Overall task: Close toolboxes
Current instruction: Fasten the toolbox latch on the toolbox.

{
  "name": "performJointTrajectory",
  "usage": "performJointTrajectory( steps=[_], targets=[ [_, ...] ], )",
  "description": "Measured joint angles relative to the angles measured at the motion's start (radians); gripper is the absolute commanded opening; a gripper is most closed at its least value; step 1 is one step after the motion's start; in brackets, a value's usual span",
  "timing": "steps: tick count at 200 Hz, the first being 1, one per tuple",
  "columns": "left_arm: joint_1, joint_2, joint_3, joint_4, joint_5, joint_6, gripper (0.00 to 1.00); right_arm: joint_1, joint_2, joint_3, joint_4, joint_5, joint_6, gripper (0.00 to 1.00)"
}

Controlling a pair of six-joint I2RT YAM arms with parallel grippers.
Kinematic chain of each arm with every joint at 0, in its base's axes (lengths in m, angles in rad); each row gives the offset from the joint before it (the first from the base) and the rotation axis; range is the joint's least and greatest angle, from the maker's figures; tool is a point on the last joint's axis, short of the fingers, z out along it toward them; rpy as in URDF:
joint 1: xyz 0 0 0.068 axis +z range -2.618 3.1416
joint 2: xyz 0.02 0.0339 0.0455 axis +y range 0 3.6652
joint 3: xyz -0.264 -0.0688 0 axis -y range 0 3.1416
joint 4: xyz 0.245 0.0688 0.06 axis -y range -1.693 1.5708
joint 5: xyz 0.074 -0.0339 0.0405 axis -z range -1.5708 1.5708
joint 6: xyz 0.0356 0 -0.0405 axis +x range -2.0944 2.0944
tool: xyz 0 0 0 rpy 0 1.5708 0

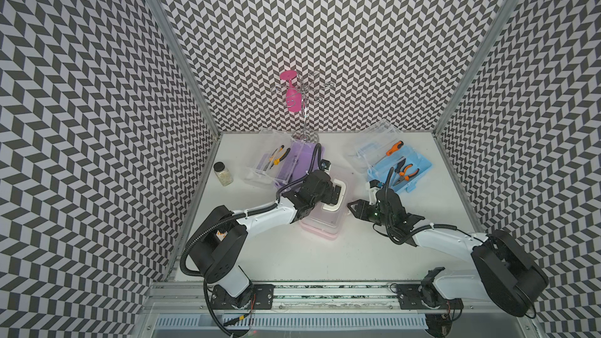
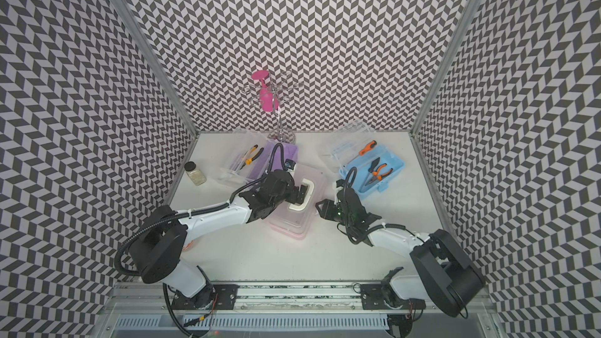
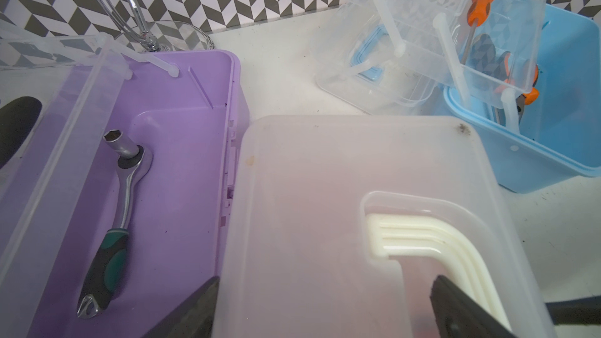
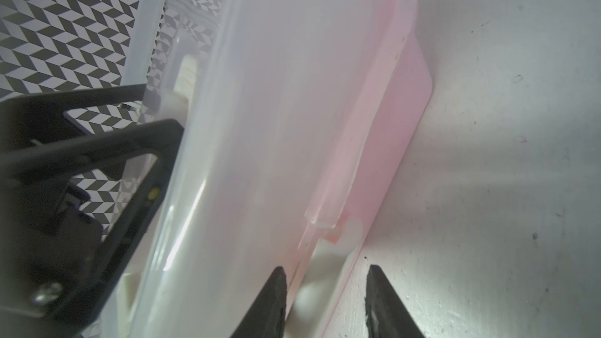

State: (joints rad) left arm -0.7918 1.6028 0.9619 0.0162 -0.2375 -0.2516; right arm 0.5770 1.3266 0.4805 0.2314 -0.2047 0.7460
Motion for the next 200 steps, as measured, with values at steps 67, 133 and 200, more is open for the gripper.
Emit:
performJointTrajectory(
  steps=[67,133,200],
  targets=[
    [-0.002,0.000,0.000,0.000,0.000,0.000,0.98,-0.012,-0.047,-0.034,-0.008,-0.011,0.013,0.37],
    [-0.002,0.000,0.000,0.000,0.000,0.000,0.98,-0.019,-0.061,-0.042,-0.022,-0.016,0.018,0.30],
    [-0.002,0.000,0.000,0.000,0.000,0.001,0.98,-0.019,-0.028,-0.040,-0.005,-0.052,0.018,0.27]
  ],
)
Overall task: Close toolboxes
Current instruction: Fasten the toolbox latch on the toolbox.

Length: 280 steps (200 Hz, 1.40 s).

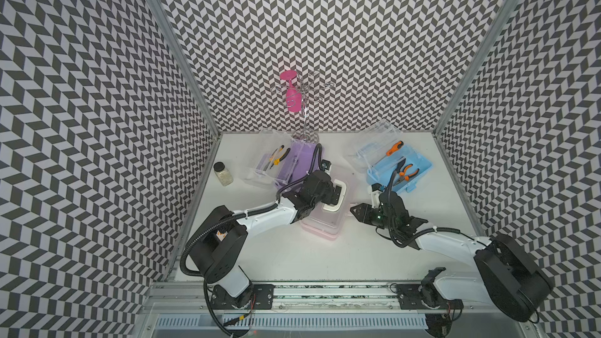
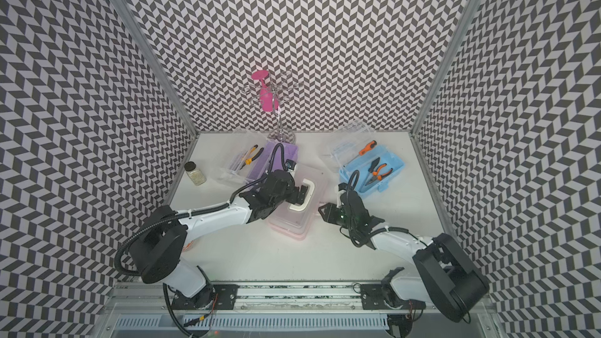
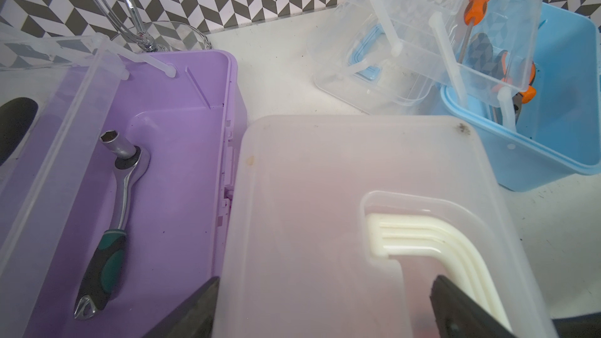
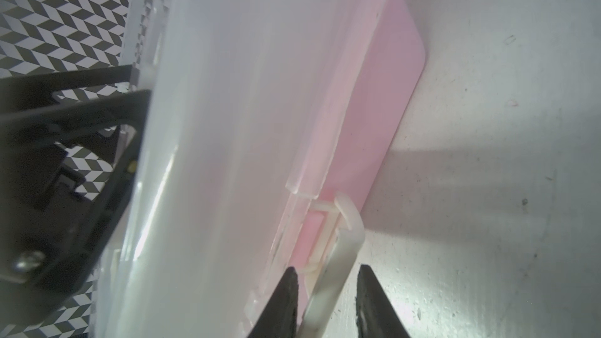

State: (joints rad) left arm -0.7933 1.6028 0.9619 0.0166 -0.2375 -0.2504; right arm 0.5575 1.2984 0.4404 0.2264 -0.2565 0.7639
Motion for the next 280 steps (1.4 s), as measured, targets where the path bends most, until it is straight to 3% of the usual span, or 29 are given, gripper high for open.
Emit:
performJointTrajectory(
  steps=[11,53,280],
  targets=[
    [0.000,0.000,0.000,0.000,0.000,0.001,0.98,0.000,0.000,0.002,0.003,-0.005,-0.003,0.21],
    [0.000,0.000,0.000,-0.001,-0.004,0.004,0.98,-0.005,-0.003,0.004,-0.048,0.000,0.008,0.17],
    [-0.008,0.029,0.004,0.044,0.012,0.002,0.98,-0.009,-0.138,0.050,-0.183,-0.003,-0.008,0.20]
  ],
)
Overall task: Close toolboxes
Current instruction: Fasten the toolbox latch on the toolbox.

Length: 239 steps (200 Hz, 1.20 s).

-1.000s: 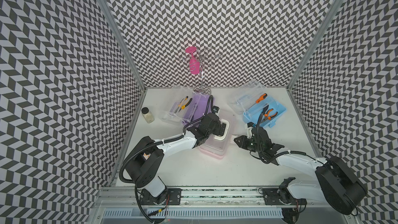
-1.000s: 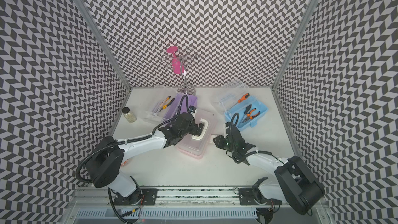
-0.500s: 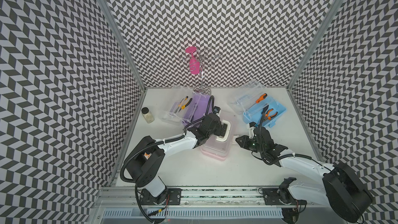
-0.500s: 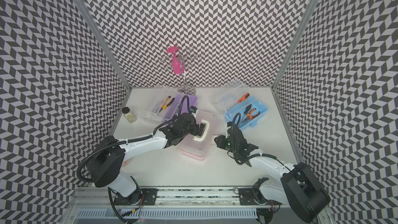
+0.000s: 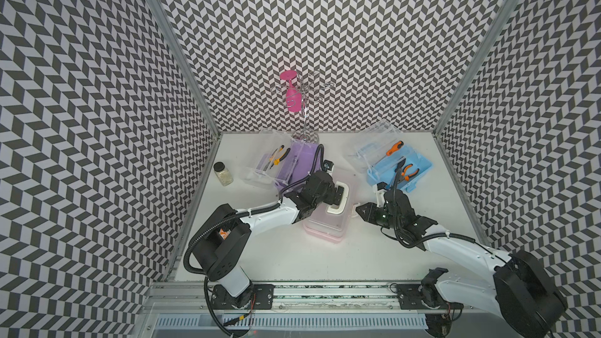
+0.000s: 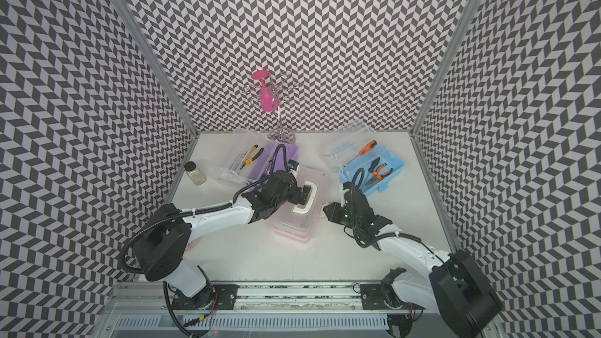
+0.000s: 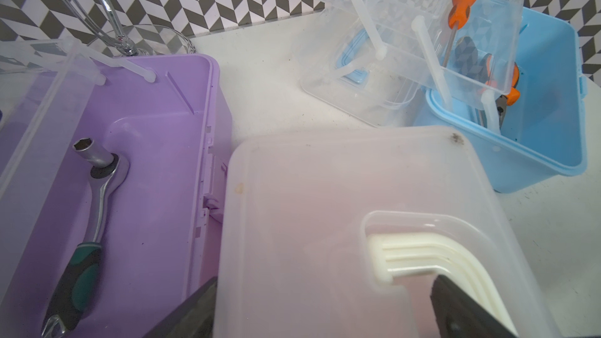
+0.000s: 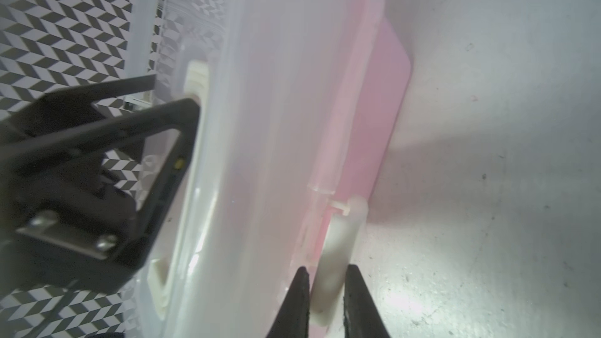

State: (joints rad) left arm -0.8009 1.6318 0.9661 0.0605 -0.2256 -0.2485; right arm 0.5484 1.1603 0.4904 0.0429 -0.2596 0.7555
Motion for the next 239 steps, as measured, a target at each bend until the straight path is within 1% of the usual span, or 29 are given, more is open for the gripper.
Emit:
performJointTrajectory(
  steps=[28,48,84,108,122,134,151,168,239],
  targets=[
    [0.000,0.003,0.001,0.006,0.003,0.000,0.98,0.000,-0.029,0.032,0.047,-0.021,-0.011,0.24],
    [0.000,0.004,0.001,0.007,0.004,0.000,0.98,0.000,-0.033,0.034,0.074,-0.029,-0.014,0.24],
    [0.000,0.005,0.001,0.009,0.004,0.000,0.98,0.000,-0.032,0.035,0.061,-0.021,-0.022,0.29],
    [0.000,0.005,0.001,0.009,0.004,0.000,0.98,0.000,-0.034,0.045,0.002,0.024,-0.035,0.31],
    [0.000,0.005,0.001,0.009,0.004,0.000,0.98,0.000,-0.036,0.048,-0.032,0.057,-0.044,0.35],
    [0.000,0.005,0.001,0.009,0.004,0.000,0.98,0.000,-0.035,0.048,-0.064,0.084,-0.053,0.42],
    [0.000,0.005,0.001,0.009,0.004,0.000,0.98,0.000,-0.031,0.047,-0.091,0.100,-0.068,0.49],
    [0.000,0.005,0.001,0.009,0.003,0.000,0.98,0.000,-0.018,0.043,-0.087,0.098,-0.074,0.52],
    [0.000,0.005,0.001,0.009,0.004,0.000,0.98,-0.005,0.056,-0.007,-0.026,0.081,-0.065,0.54]
  ],
)
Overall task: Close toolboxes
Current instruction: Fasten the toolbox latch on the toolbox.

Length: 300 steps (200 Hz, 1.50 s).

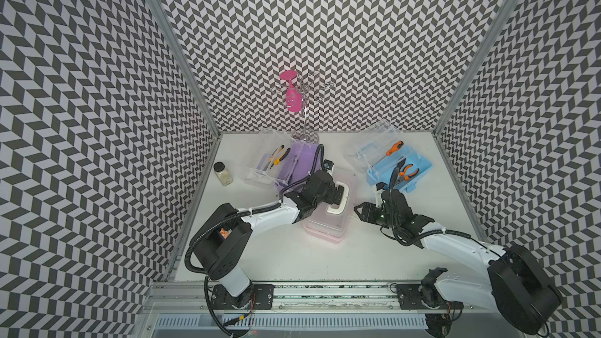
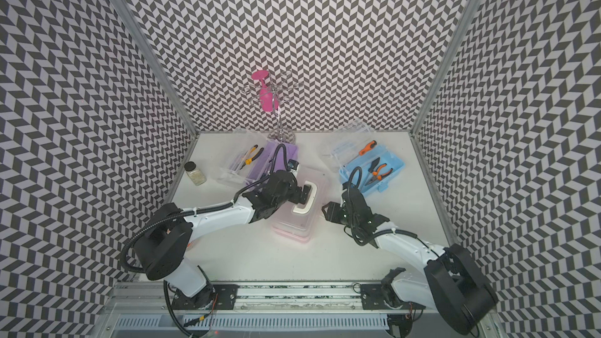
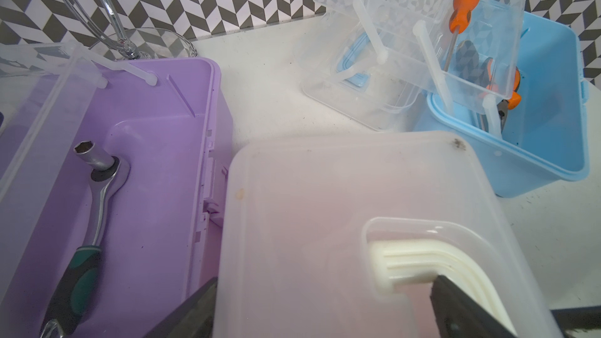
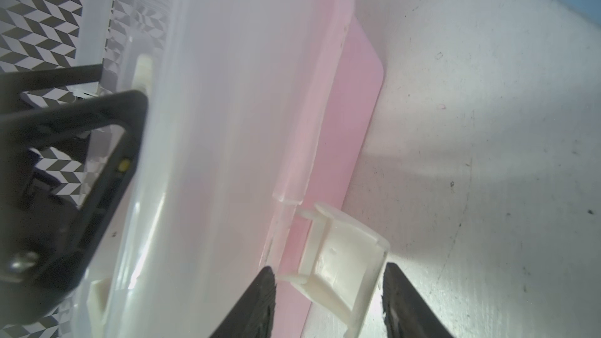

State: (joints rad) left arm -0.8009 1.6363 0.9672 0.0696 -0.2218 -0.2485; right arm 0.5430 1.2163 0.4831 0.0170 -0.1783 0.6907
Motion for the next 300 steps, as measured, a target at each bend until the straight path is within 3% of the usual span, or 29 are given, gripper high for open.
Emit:
performJointTrajectory(
  steps=[80,126,204,287,300],
  targets=[
    [0.000,0.003,0.001,0.002,0.000,0.000,0.98,-0.042,0.054,-0.097,0.176,-0.099,0.017,0.51],
    [0.000,0.003,0.002,0.001,0.000,0.000,0.98,-0.049,0.063,-0.122,0.275,-0.137,0.035,0.41],
    [0.000,0.009,0.011,-0.003,0.000,0.001,0.98,-0.049,0.079,-0.121,0.287,-0.132,0.034,0.23],
    [0.000,0.015,0.013,0.002,0.000,0.000,0.98,-0.053,0.005,-0.096,0.190,-0.116,0.034,0.22],
    [0.000,0.015,0.013,0.003,0.000,0.000,0.98,-0.054,-0.008,-0.093,0.182,-0.116,0.031,0.27]
  ],
)
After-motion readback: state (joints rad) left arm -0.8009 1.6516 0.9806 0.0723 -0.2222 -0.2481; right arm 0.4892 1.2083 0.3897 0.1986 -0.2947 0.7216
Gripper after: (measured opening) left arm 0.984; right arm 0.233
